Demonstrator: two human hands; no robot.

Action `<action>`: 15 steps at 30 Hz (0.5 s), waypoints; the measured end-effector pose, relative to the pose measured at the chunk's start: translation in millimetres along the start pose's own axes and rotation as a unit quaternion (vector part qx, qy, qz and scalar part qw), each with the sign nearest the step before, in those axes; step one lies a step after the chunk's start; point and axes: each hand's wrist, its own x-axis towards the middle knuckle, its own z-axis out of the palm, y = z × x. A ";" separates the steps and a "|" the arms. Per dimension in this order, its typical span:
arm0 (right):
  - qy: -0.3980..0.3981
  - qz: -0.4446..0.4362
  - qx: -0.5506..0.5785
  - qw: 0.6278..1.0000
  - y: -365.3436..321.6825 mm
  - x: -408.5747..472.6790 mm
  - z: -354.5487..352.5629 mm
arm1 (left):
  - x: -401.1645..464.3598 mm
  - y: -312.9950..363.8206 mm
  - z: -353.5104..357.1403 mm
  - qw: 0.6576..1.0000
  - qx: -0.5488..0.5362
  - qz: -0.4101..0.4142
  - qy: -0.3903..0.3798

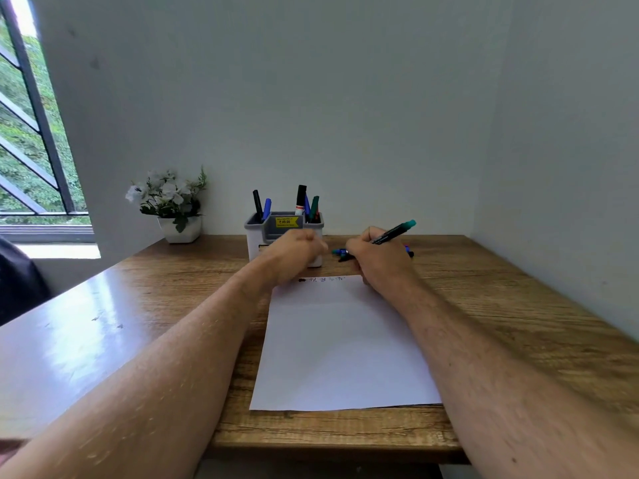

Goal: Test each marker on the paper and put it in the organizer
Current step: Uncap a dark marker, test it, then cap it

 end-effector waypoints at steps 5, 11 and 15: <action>-0.023 0.007 0.170 0.985 -5.1 1.6 -2.6 | 1.4 6.8 -10.6 0.950 -0.301 -0.012 0.078; -0.053 -0.020 0.216 0.975 -5.3 -0.9 -3.8 | 6.6 1.6 -14.4 0.892 -0.435 0.000 0.121; -0.051 -0.012 0.276 0.960 -5.8 -0.3 -4.6 | 6.7 2.9 -13.3 0.873 -0.474 0.001 0.114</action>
